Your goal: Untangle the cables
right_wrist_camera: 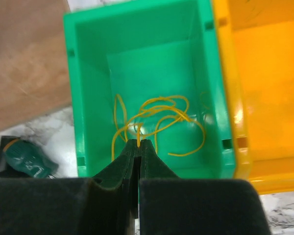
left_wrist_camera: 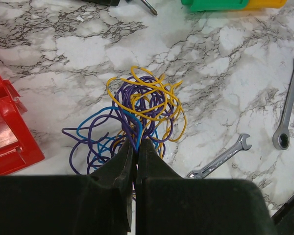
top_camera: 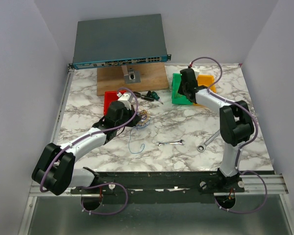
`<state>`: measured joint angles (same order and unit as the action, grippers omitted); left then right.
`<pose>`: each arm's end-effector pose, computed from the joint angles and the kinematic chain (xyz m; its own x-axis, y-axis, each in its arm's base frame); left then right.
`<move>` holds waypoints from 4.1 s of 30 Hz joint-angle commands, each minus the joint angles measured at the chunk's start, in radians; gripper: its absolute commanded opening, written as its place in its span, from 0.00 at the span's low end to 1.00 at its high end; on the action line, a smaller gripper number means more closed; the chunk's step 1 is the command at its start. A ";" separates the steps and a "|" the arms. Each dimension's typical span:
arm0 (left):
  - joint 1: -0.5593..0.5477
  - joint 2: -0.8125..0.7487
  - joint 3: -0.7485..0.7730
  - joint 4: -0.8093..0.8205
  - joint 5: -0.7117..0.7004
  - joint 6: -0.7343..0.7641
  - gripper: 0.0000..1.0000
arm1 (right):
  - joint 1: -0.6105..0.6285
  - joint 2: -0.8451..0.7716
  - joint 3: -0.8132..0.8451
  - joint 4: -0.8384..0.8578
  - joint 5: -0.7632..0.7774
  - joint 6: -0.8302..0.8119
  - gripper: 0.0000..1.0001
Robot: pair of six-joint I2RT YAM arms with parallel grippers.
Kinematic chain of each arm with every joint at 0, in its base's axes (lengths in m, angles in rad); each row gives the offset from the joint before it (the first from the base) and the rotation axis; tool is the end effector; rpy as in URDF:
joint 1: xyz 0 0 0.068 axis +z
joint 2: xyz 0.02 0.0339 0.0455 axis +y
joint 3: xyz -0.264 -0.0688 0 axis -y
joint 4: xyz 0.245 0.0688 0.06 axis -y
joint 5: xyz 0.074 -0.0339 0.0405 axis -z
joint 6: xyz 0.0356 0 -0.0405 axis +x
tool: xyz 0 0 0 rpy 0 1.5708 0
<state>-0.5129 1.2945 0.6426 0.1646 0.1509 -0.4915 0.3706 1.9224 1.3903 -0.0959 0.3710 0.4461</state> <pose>0.2375 -0.1399 0.2154 -0.6433 -0.1732 -0.7458 0.3372 0.8104 -0.4791 0.4141 0.1470 0.2258 -0.5217 0.2287 -0.8219 0.1785 0.9713 0.1570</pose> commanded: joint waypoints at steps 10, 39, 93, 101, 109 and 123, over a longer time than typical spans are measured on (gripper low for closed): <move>-0.013 0.005 0.026 0.026 0.062 0.030 0.00 | -0.009 -0.133 0.011 -0.124 -0.159 0.001 0.54; -0.022 -0.139 -0.125 0.349 0.282 0.022 0.00 | 0.184 -0.404 -0.954 1.173 -0.967 0.064 0.79; -0.102 0.373 0.338 -0.271 0.125 0.115 0.72 | 0.215 -0.656 -1.036 1.003 -0.431 0.052 0.01; -0.103 0.354 0.340 -0.286 0.036 0.090 0.00 | 0.215 -0.704 -1.063 0.944 -0.194 0.078 0.01; -0.007 0.008 0.036 -0.050 -0.138 -0.004 0.00 | 0.208 -0.728 -0.978 0.412 0.605 0.434 0.01; 0.116 -0.472 -0.297 0.116 -0.389 -0.131 0.00 | 0.198 -0.726 -0.961 0.253 0.757 0.598 0.20</move>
<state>-0.4011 0.9062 0.3756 0.2184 -0.1204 -0.5938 0.5762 1.1839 0.3893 0.2279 1.0107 0.9840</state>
